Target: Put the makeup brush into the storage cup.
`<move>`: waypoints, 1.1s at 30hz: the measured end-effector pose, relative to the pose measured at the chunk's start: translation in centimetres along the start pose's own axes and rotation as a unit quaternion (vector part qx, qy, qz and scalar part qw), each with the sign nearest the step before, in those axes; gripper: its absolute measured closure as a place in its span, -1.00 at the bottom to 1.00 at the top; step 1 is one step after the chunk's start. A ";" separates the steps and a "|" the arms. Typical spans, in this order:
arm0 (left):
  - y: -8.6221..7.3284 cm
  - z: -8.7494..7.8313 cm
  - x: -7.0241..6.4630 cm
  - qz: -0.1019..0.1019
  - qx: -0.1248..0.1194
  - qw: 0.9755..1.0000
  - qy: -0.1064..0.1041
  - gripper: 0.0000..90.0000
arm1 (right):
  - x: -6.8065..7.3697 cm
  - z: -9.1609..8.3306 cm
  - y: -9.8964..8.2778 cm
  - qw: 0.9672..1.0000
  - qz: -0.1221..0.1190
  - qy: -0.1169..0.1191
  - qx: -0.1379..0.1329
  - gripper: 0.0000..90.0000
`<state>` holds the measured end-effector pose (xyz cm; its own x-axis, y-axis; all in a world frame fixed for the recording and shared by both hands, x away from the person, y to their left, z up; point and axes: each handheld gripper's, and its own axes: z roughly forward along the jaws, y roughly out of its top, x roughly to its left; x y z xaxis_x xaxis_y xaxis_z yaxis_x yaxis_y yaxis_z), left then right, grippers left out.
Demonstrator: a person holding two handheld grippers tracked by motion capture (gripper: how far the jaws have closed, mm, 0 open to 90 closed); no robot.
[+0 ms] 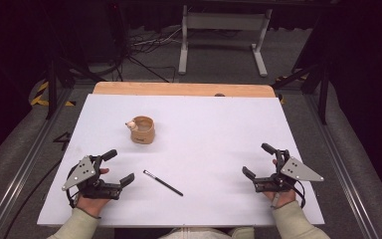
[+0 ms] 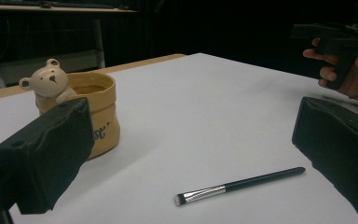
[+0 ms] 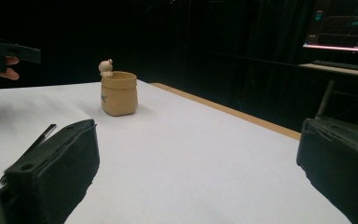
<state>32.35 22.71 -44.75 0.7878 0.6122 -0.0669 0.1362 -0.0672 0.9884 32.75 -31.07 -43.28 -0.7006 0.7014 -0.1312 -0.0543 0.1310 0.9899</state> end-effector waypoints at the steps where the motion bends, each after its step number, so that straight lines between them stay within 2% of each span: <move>1: 0.0 0.0 0.0 -0.001 0.000 1.000 0.000 -1.00 | 0.0 0.0 0.0 1.000 0.000 0.000 0.000 -1.00; 4: 0.0 0.0 0.1 -0.008 0.004 1.000 -0.002 -1.00 | -0.1 0.0 0.0 1.000 0.002 0.000 0.000 -1.00; 12: 0.1 0.1 0.1 -0.007 0.006 1.000 -0.006 -1.00 | -0.2 0.1 -0.1 1.000 0.009 0.003 0.000 -1.00; 14: 0.2 0.2 0.1 -0.020 0.005 1.000 -0.018 -1.00 | -0.2 0.1 -0.2 1.000 0.009 0.003 -0.001 -1.00; 17: 0.6 0.4 0.1 -0.029 -0.009 0.999 -0.037 -1.00 | -0.2 0.1 -0.2 1.000 0.012 0.004 -0.005 -1.00; 27: 1.7 1.7 -0.9 -0.002 -0.008 0.998 -0.067 -1.00 | -0.1 0.3 -0.3 1.000 0.015 0.012 -0.016 -1.00; 29: 1.9 2.0 -1.1 -0.013 -0.001 0.997 -0.080 -1.00 | -0.1 0.3 -0.4 1.000 0.018 0.015 -0.016 -1.00; 31: 2.0 2.3 -1.1 -0.026 -0.013 0.995 -0.091 -1.00 | -0.1 0.4 -0.4 1.000 0.020 0.018 -0.016 -1.00; 33: 2.1 2.6 -1.1 -0.027 -0.017 0.995 -0.097 -1.00 | -0.1 0.4 -0.4 0.999 0.021 0.021 -0.014 -1.00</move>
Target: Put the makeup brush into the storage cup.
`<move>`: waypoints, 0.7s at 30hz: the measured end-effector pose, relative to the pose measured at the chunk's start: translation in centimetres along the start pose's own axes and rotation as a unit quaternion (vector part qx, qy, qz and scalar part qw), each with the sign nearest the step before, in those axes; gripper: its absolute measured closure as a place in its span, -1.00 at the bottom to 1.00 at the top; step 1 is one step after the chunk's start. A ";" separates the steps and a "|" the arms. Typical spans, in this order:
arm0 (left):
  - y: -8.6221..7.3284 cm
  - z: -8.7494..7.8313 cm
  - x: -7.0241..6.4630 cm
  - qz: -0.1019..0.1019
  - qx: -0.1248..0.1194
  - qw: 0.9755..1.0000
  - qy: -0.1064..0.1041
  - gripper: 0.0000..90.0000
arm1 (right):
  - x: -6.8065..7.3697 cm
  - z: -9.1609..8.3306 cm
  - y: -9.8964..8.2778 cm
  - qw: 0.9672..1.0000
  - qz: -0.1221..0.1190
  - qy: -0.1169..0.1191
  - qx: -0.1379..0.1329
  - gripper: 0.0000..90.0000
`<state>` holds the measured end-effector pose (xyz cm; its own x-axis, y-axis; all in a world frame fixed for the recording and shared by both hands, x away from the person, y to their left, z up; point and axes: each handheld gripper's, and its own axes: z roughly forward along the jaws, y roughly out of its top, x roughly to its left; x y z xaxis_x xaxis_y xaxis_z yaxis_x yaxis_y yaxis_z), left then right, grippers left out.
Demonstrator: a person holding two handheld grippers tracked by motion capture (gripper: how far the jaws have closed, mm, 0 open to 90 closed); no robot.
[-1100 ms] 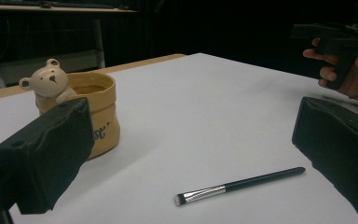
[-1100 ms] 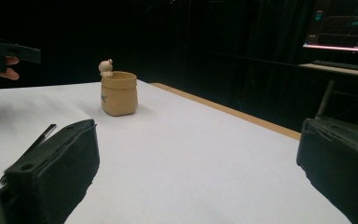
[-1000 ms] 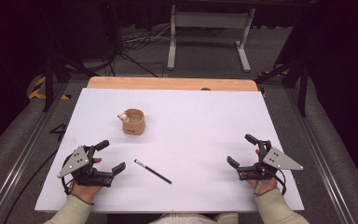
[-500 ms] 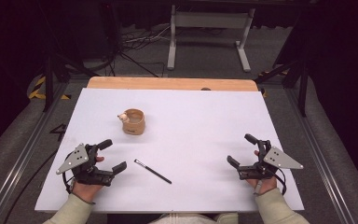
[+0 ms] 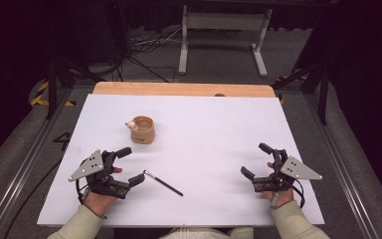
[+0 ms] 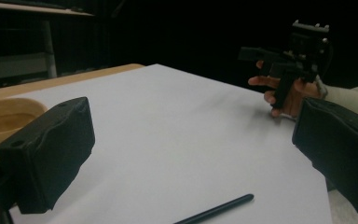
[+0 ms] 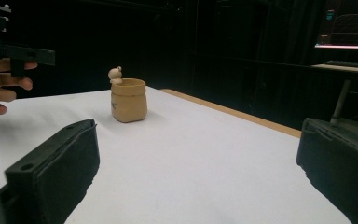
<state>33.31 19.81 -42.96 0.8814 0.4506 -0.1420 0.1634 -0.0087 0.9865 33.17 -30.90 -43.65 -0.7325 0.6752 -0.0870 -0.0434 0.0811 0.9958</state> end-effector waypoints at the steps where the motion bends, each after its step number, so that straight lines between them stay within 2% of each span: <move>1: 0.1 0.2 -0.1 0.005 0.003 1.000 0.000 -1.00 | 0.0 0.0 0.0 1.000 0.000 0.001 0.000 -1.00; 6: 0.4 1.3 -0.6 0.020 0.017 1.000 -0.002 -1.00 | 0.0 0.0 0.0 1.000 -0.001 0.001 0.000 -1.00; 11: 1.0 2.7 -1.1 0.028 0.018 0.999 -0.017 -1.00 | 0.0 0.0 0.0 1.000 0.002 0.006 -0.001 -1.00; 13: 1.4 3.3 -1.3 0.029 0.030 0.999 -0.034 -1.00 | -0.1 0.0 -0.1 1.000 0.003 0.009 -0.001 -1.00; 19: 1.8 4.1 -1.9 0.046 0.038 0.997 -0.048 -1.00 | -0.1 0.1 -0.1 1.000 0.002 0.012 -0.002 -1.00; 21: 1.9 4.4 -2.0 0.054 0.041 0.997 -0.045 -1.00 | 0.0 0.1 -0.1 1.000 0.002 0.012 0.000 -1.00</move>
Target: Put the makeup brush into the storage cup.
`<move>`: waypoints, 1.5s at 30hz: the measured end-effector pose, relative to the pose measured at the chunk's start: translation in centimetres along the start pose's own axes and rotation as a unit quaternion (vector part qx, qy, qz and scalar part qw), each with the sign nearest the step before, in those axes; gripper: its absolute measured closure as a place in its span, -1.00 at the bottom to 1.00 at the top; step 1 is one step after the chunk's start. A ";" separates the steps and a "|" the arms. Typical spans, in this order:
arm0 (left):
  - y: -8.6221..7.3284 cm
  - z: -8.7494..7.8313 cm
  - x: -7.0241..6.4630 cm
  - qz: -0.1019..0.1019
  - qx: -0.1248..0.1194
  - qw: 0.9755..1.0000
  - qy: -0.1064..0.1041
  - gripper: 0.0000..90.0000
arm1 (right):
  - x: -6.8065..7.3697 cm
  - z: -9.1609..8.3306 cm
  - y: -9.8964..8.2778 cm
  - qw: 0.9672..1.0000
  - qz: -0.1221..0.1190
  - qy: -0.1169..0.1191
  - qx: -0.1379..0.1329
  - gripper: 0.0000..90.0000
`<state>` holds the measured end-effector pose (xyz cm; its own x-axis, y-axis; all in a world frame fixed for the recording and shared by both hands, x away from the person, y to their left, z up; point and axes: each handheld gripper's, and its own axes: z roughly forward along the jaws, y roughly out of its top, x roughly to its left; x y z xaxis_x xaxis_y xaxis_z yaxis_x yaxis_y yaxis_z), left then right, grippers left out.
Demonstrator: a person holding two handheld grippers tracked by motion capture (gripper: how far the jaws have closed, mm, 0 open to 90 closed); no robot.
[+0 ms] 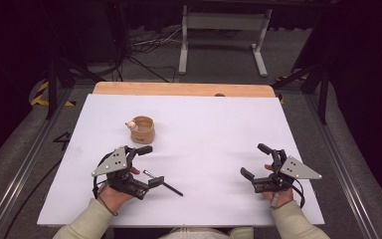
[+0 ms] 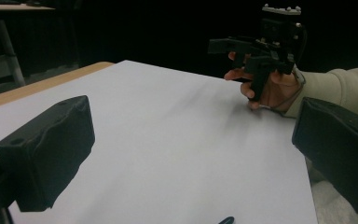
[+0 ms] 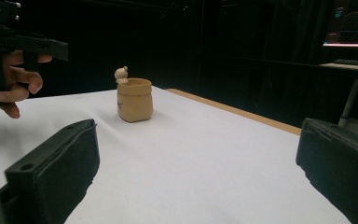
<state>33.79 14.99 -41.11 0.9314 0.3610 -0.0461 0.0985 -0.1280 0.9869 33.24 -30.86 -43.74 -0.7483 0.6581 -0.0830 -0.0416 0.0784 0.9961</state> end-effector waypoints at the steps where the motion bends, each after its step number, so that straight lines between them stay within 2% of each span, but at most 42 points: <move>1: 0.1 0.1 0.0 0.007 0.008 1.000 0.006 -1.00 | 0.0 0.0 0.0 1.000 -0.002 0.001 0.000 -1.00; 3: 0.3 0.1 0.0 0.012 0.030 0.999 0.007 -1.00 | 0.0 0.0 0.0 1.000 -0.001 0.000 0.000 -1.00; 5: 0.5 0.3 0.0 0.001 0.052 0.999 -0.004 -0.98 | 0.0 0.0 0.0 1.000 -0.001 0.000 0.000 -1.00; 8: 0.9 0.5 -0.1 0.011 0.089 0.996 0.010 -0.96 | 0.1 0.1 0.0 1.000 0.000 0.000 0.003 -1.00; 9: 1.1 0.6 -0.1 0.012 0.109 0.994 0.020 -0.97 | 0.1 0.1 0.0 1.000 -0.001 0.001 0.003 -1.00; 11: 1.6 0.8 -0.3 0.020 0.150 0.988 0.042 -0.99 | 0.1 0.1 0.0 1.000 -0.001 0.000 0.002 -1.00; 13: 2.1 0.7 -0.4 0.025 0.177 0.982 0.055 -0.99 | 0.0 0.1 0.0 1.000 0.002 0.001 0.003 -1.00; 14: 2.3 0.7 -0.4 0.026 0.186 0.981 0.057 -0.99 | 0.0 0.1 -0.1 1.000 0.002 0.002 0.005 -1.00; 15: 2.3 0.7 -0.4 0.026 0.186 0.981 0.057 -0.99 | 0.0 0.1 -0.1 1.000 0.002 0.002 0.005 -1.00; 16: 2.6 0.7 -0.4 0.027 0.198 0.978 0.061 -0.99 | 0.0 0.2 -0.1 1.000 0.003 0.004 0.007 -1.00; 18: 2.8 0.8 -0.3 0.014 0.215 0.975 0.058 -0.98 | 0.1 0.2 -0.1 1.000 0.001 0.005 0.008 -1.00; 20: 3.0 0.8 0.1 -0.007 0.239 0.970 0.049 -0.97 | 0.1 0.2 -0.1 1.000 0.001 0.005 0.008 -1.00; 21: 3.0 0.9 0.1 -0.010 0.246 0.968 0.047 -0.97 | 0.0 0.2 -0.1 1.000 0.001 0.006 0.008 -1.00; 22: 3.0 0.9 0.2 -0.004 0.249 0.967 0.054 -0.97 | 0.0 0.2 -0.1 1.000 0.001 0.005 0.008 -1.00; 24: 3.2 1.0 0.3 -0.002 0.263 0.963 0.060 -0.97 | 0.0 0.3 -0.1 1.000 0.000 0.006 0.009 -1.00; 26: 3.4 1.1 0.3 0.003 0.266 0.962 0.058 -0.97 | 0.0 0.3 -0.1 1.000 0.000 0.006 0.010 -1.00; 31: 3.7 1.7 0.3 -0.009 0.303 0.952 0.045 -0.96 | 0.0 0.2 -0.1 1.000 0.003 0.005 0.011 -1.00; 32: 3.8 1.9 0.4 -0.014 0.312 0.949 0.042 -0.97 | 0.0 0.2 -0.1 1.000 0.003 0.005 0.011 -1.00; 35: 3.8 2.3 0.5 -0.016 0.326 0.945 0.037 -0.99 | 0.0 0.2 -0.2 1.000 0.003 0.005 0.011 -1.00; 39: 4.2 2.4 0.6 -0.003 0.338 0.940 0.039 -0.97 | 0.0 0.2 -0.2 1.000 0.005 0.006 0.011 -1.00; 41: 4.4 2.4 0.6 -0.001 0.339 0.940 0.040 -0.96 | 0.0 0.2 -0.2 1.000 0.006 0.008 0.012 -1.00; 42: 4.6 2.4 0.6 0.004 0.343 0.939 0.041 -0.96 | -0.1 0.2 -0.2 1.000 0.006 0.008 0.013 -1.00; 45: 4.9 2.6 0.6 0.012 0.349 0.936 0.038 -0.96 | 0.0 0.2 -0.2 1.000 0.005 0.011 0.012 -1.00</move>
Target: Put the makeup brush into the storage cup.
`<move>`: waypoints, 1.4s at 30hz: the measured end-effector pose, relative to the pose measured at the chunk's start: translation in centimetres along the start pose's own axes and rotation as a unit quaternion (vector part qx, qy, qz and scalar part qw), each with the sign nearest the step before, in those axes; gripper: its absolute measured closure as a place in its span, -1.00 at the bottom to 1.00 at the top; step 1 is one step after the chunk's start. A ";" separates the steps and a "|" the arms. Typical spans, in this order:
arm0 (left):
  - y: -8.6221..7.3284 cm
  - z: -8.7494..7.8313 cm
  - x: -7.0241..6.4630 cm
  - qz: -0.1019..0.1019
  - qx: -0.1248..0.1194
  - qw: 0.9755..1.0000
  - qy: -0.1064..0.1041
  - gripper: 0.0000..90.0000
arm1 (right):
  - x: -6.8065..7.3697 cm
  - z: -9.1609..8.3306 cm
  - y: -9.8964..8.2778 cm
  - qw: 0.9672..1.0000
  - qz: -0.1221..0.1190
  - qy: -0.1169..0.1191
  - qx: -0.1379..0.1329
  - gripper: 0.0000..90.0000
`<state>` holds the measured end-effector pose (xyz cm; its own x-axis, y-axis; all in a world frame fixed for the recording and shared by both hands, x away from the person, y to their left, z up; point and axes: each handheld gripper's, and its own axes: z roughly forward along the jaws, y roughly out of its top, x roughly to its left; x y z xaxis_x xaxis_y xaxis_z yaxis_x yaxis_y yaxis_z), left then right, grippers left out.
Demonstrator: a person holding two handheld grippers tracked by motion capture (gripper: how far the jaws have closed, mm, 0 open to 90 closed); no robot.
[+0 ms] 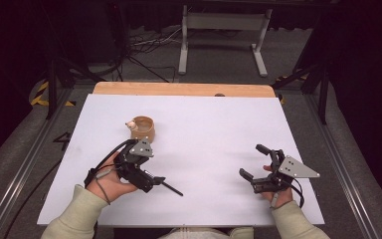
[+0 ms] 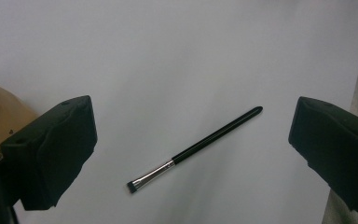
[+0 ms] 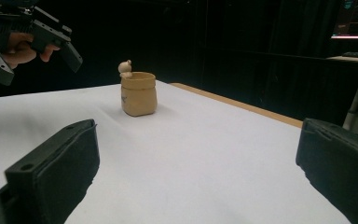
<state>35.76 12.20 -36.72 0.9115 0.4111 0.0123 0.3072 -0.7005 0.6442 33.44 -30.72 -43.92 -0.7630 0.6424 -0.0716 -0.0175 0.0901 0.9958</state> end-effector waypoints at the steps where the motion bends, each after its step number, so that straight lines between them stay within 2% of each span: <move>1: 0.0 0.0 0.0 0.000 0.000 1.000 0.000 -0.95 | 0.0 0.0 0.0 1.000 0.000 0.000 0.000 -1.00; 5: 0.3 0.0 0.2 0.012 0.017 1.000 -0.006 -0.94 | -0.2 0.0 0.0 1.000 0.005 0.008 0.004 -1.00; 11: 0.5 0.2 0.6 0.017 0.044 0.999 -0.017 -0.94 | -0.2 0.0 -0.1 1.000 0.013 0.006 0.006 -1.00; 14: 0.7 0.5 0.6 0.024 0.064 0.997 -0.023 -0.94 | -0.2 0.0 -0.1 1.000 0.013 0.005 0.007 -1.00; 17: 0.9 1.0 0.4 0.036 0.090 0.995 -0.029 -0.95 | -0.2 -0.1 -0.1 1.000 0.014 0.005 0.007 -1.00; 21: 0.9 1.8 0.5 0.034 0.106 0.993 -0.034 -0.97 | -0.3 -0.1 -0.1 1.000 0.013 0.010 0.008 -1.00; 23: 1.0 2.2 0.5 0.037 0.120 0.991 -0.037 -0.97 | -0.2 -0.1 -0.1 1.000 0.012 0.012 0.008 -1.00; 28: 0.9 3.0 0.7 0.037 0.129 0.990 -0.045 -0.89 | -0.2 -0.2 -0.1 1.000 0.013 0.015 0.010 -0.99; 33: 0.7 3.6 0.8 0.034 0.135 0.989 -0.041 -0.89 | -0.2 -0.2 -0.1 1.000 0.013 0.014 0.011 -0.99; 37: 0.5 4.2 0.9 0.040 0.138 0.989 -0.037 -0.89 | -0.2 -0.2 -0.1 1.000 0.014 0.019 0.013 -0.99; 39: 0.3 4.7 0.9 0.045 0.147 0.987 -0.037 -0.90 | -0.2 -0.2 -0.1 1.000 0.014 0.018 0.014 -0.99; 42: 0.1 5.1 1.1 0.043 0.151 0.987 -0.038 -0.90 | -0.2 -0.2 -0.1 1.000 0.014 0.019 0.014 -0.99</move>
<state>38.17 9.60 -40.52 0.9522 0.3055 -0.0082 0.2849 -0.8776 0.3857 33.49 -31.05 -43.99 -0.7869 0.6157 -0.0411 0.0213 0.0937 0.9954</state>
